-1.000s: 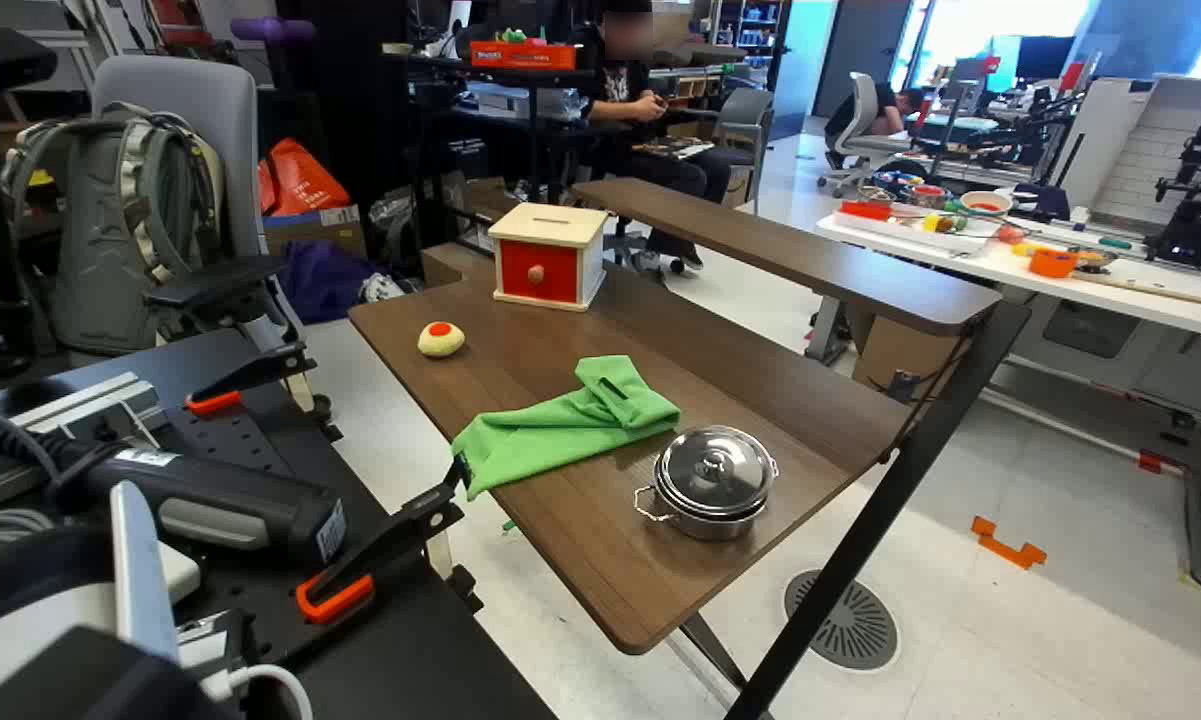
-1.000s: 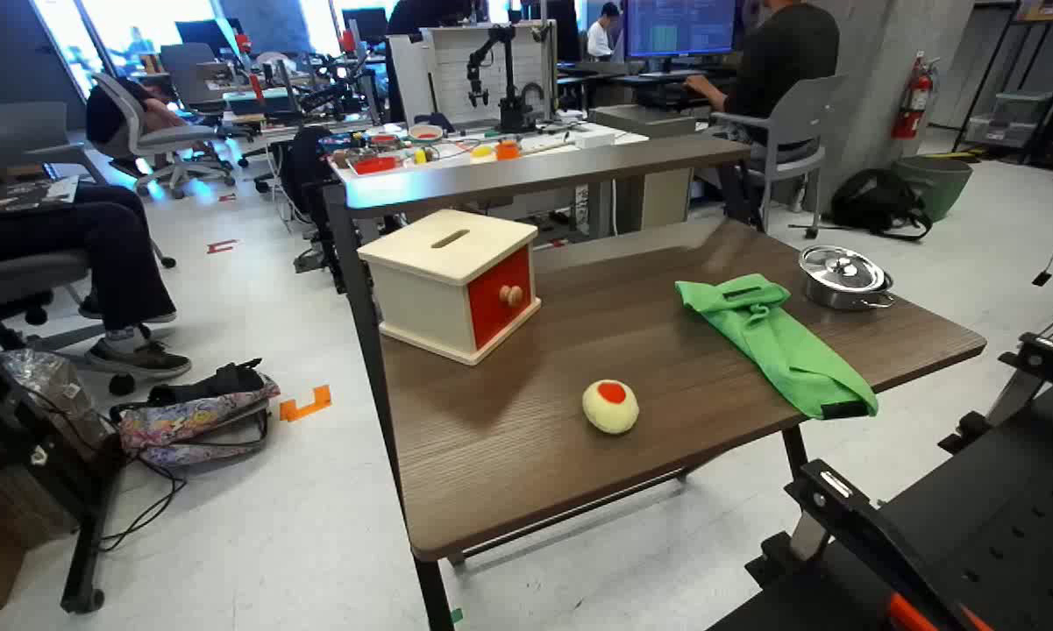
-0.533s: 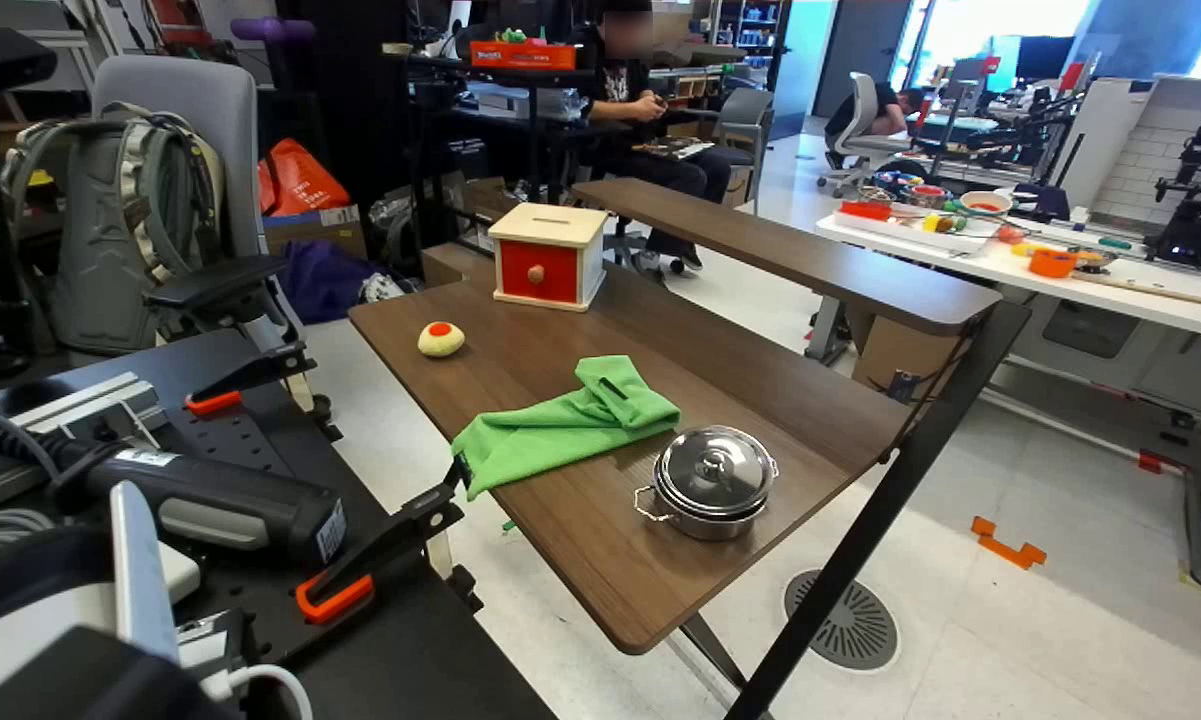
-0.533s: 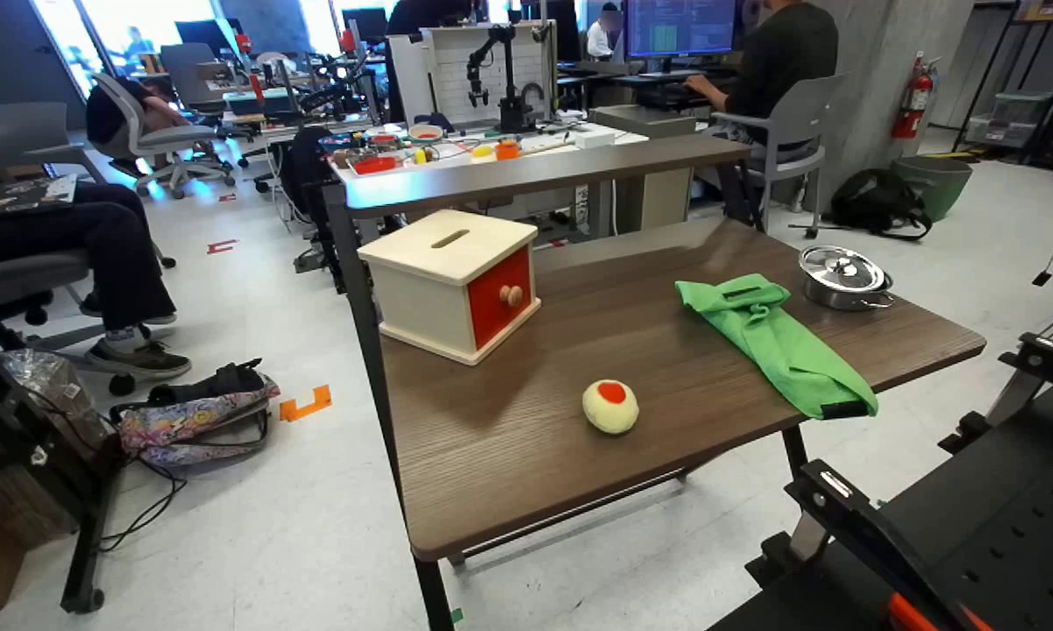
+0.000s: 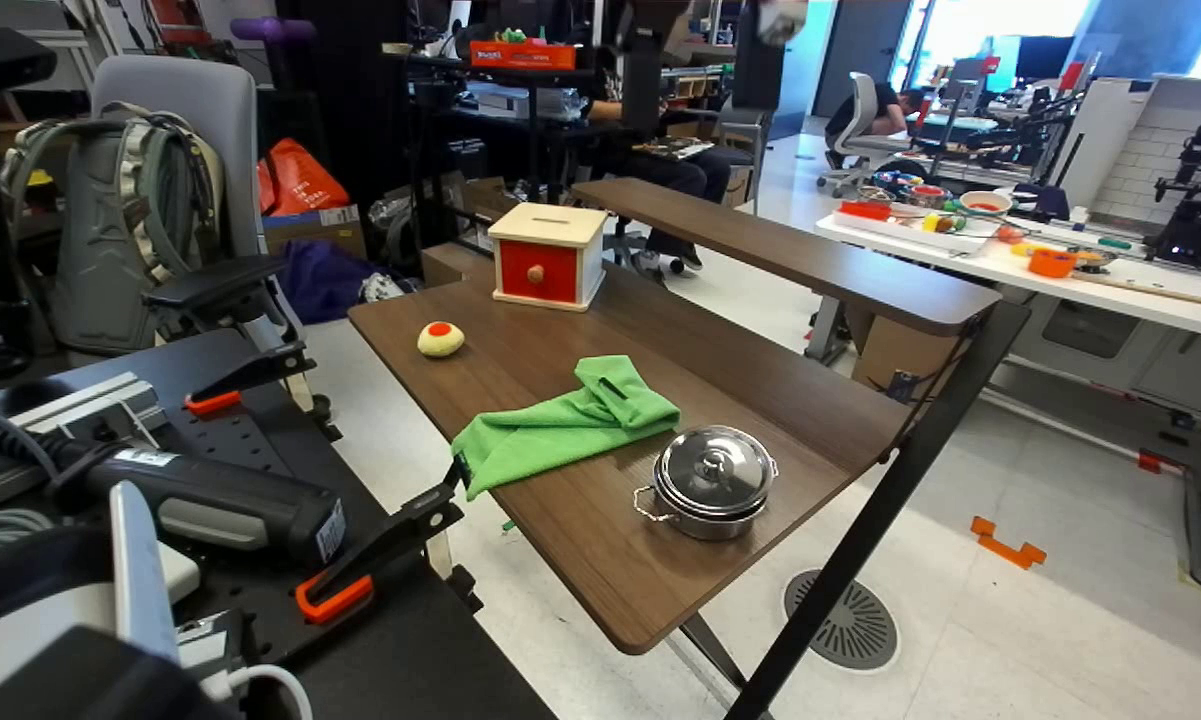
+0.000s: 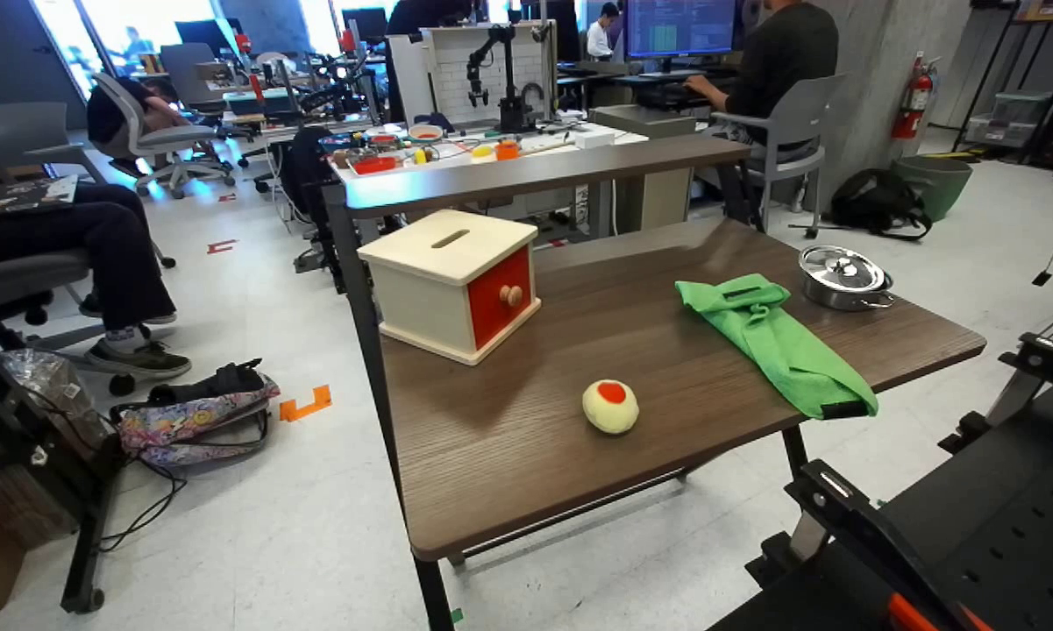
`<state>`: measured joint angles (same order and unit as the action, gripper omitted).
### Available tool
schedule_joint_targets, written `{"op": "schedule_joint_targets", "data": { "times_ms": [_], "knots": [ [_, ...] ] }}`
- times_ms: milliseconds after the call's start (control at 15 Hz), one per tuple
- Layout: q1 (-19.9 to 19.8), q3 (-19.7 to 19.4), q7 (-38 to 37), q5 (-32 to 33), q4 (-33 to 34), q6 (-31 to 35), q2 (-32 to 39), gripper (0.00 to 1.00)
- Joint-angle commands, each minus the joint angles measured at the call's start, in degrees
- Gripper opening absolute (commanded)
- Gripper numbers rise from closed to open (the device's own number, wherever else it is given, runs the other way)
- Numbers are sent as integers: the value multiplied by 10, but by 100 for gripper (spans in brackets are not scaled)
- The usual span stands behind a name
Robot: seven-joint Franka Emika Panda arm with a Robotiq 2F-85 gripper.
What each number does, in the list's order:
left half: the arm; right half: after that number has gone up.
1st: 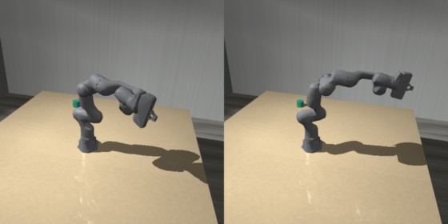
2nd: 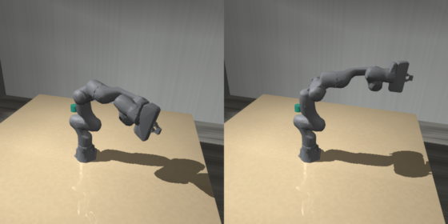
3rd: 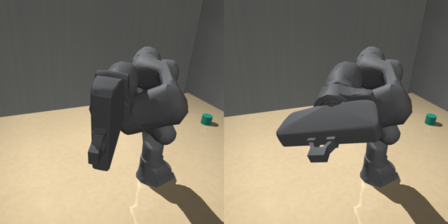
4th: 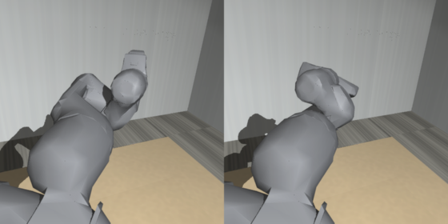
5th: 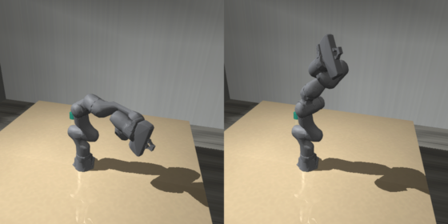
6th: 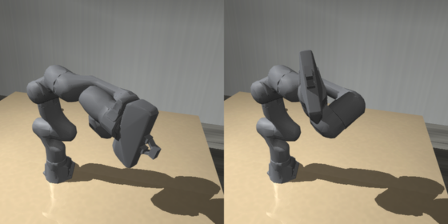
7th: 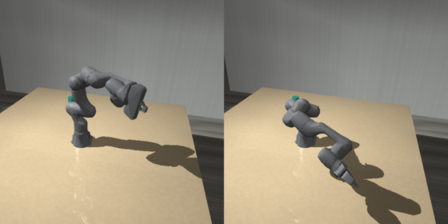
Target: Remove the lid from the silver pot
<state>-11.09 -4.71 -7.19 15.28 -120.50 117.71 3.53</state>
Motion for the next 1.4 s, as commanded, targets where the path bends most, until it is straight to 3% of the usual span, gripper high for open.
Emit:
{"op": "schedule_joint_targets", "data": {
  "times_ms": [0, 200, 600, 1333],
  "knots": [
    [13, -12, -6, -32, 59, 37, 104, 100],
    [9, -8, 8, -76, 71, 114, 174, 100],
    [-5, -2, 55, -142, 95, 191, 276, 100],
    [-17, -22, 70, -143, 107, 205, 332, 100]
  ]
}}
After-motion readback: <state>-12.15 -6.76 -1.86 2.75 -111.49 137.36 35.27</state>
